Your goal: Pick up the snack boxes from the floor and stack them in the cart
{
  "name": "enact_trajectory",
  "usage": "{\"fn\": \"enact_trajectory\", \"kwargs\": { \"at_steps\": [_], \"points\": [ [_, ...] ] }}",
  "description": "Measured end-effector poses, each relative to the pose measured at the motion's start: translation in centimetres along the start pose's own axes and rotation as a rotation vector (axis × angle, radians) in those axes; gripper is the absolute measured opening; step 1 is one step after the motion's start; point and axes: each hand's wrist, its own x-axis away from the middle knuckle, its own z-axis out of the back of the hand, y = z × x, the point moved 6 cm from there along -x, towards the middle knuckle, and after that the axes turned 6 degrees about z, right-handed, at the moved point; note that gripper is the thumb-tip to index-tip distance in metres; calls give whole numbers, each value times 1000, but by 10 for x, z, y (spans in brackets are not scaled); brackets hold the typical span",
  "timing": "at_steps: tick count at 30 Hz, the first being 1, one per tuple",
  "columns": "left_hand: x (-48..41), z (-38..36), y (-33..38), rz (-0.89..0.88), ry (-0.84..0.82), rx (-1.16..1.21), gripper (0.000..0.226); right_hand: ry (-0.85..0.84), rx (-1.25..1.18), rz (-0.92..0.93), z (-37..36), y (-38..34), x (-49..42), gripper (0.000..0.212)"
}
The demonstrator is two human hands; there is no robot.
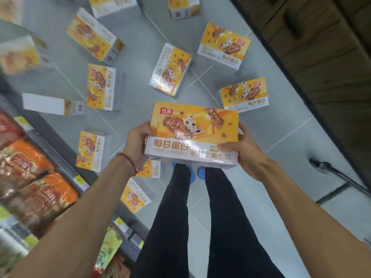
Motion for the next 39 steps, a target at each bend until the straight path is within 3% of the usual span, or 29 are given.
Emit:
{"fn": "enact_trajectory", "kwargs": {
  "at_steps": [3,6,11,16,20,23,24,26,29,33,36,39],
  "points": [
    [42,-21,16,-60,20,-21,49,-14,18,104,4,-22,50,130],
    [80,-36,27,-103,63,-52,55,3,40,243,3,-45,99,113],
    [139,-58,39,-137,27,-135,90,43,-46,354,0,-71,166,91],
    [189,-91,53,-243,-101,-216,50,203,-166,431,5,-77,227,75],
    [218,-113,63,-305,-176,-287,55,324,-286,486,2,-75,270,77],
    [234,-127,67,-312,-226,-396,11,412,-340,542,2,-69,299,61],
    [237,-132,67,-321,-252,-431,11,444,-361,556,2,-65,307,56],
    [249,-141,66,-307,-309,-468,28,506,-399,576,4,-56,322,53],
    [263,-157,61,-300,-380,-498,75,625,-458,587,10,-38,347,49],
    [281,-184,34,-297,-410,-562,71,713,-590,594,21,2,381,42],
    [299,-213,3,-270,-500,-690,83,781,-711,612,33,37,409,36],
    [314,-242,-34,-254,-525,-764,91,851,-781,603,51,71,437,43]
  ]
}}
